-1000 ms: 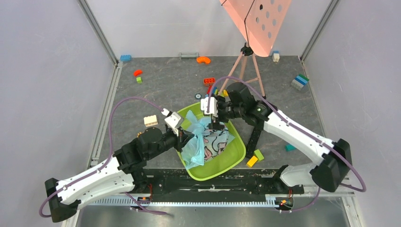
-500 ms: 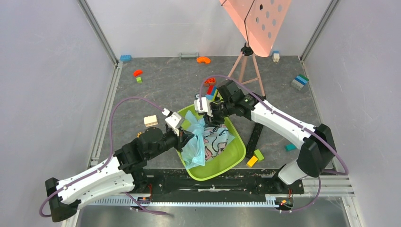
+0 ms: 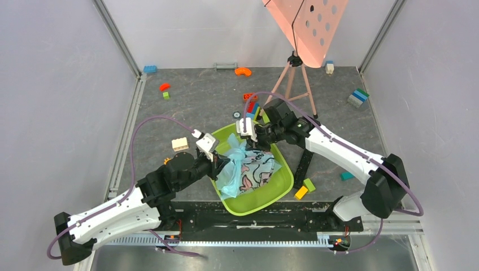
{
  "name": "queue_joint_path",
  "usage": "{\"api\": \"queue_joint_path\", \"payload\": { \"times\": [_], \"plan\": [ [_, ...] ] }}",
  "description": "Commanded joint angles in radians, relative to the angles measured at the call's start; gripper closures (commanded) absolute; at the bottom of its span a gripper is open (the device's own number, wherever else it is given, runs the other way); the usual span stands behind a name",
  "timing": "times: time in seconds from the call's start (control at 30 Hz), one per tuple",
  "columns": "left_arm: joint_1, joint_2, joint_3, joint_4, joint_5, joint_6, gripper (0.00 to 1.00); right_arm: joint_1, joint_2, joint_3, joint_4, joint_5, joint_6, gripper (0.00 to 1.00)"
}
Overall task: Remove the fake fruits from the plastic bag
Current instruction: Untie the plastic bag from the bin.
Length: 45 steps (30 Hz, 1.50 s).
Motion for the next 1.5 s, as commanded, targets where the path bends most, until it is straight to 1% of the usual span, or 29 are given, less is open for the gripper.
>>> {"api": "queue_joint_path", "payload": {
  "times": [0.0, 0.13, 0.2, 0.3, 0.53, 0.73, 0.9, 1.0, 1.2, 1.3, 1.37, 1.4, 1.43, 1.47],
  "plan": [
    [0.001, -0.015, -0.001, 0.034, -0.109, -0.037, 0.98, -0.003, -0.088, -0.062, 0.133, 0.084, 0.143, 1.0],
    [0.001, -0.027, 0.017, -0.005, -0.253, -0.105, 0.98, -0.004, -0.204, -0.171, 0.382, 0.284, 0.358, 1.0],
    [0.003, -0.034, 0.031, -0.034, -0.331, -0.142, 0.98, -0.005, -0.255, -0.219, 0.481, 0.387, 0.466, 1.0],
    [0.003, -0.041, 0.044, -0.065, -0.414, -0.18, 0.98, -0.006, -0.319, -0.276, 0.569, 0.497, 0.599, 1.0],
    [0.003, -0.049, 0.037, -0.114, -0.482, -0.225, 0.98, -0.006, -0.448, -0.42, 0.674, 0.659, 0.849, 1.0],
    [0.003, -0.069, 0.029, -0.144, -0.521, -0.251, 0.98, -0.008, -0.6, -0.563, 0.764, 0.798, 1.011, 1.0],
    [0.003, -0.079, 0.025, -0.157, -0.529, -0.255, 0.98, -0.01, -0.712, -0.647, 0.766, 0.901, 1.123, 1.0],
    [0.003, -0.083, 0.022, -0.161, -0.53, -0.254, 0.98, -0.012, -0.776, -0.711, 0.749, 0.968, 1.23, 1.0],
    [0.003, -0.085, 0.019, -0.17, -0.523, -0.254, 0.98, -0.012, -0.885, -0.829, 0.745, 1.02, 1.408, 1.0],
    [0.003, -0.092, 0.02, -0.175, -0.52, -0.247, 0.98, -0.012, -0.904, -0.86, 0.775, 0.993, 1.408, 1.0],
    [0.003, -0.093, 0.022, -0.16, -0.493, -0.217, 0.98, -0.012, -0.888, -0.851, 0.802, 0.924, 1.341, 1.0],
    [0.003, -0.094, 0.023, -0.146, -0.471, -0.196, 0.98, -0.012, -0.876, -0.839, 0.82, 0.88, 1.266, 1.0],
    [0.003, -0.093, 0.026, -0.131, -0.45, -0.178, 0.98, -0.012, -0.862, -0.82, 0.828, 0.828, 1.204, 0.96],
    [0.003, -0.09, 0.027, -0.119, -0.43, -0.159, 0.98, -0.012, -0.847, -0.804, 0.832, 0.782, 1.113, 0.88]
  ]
}}
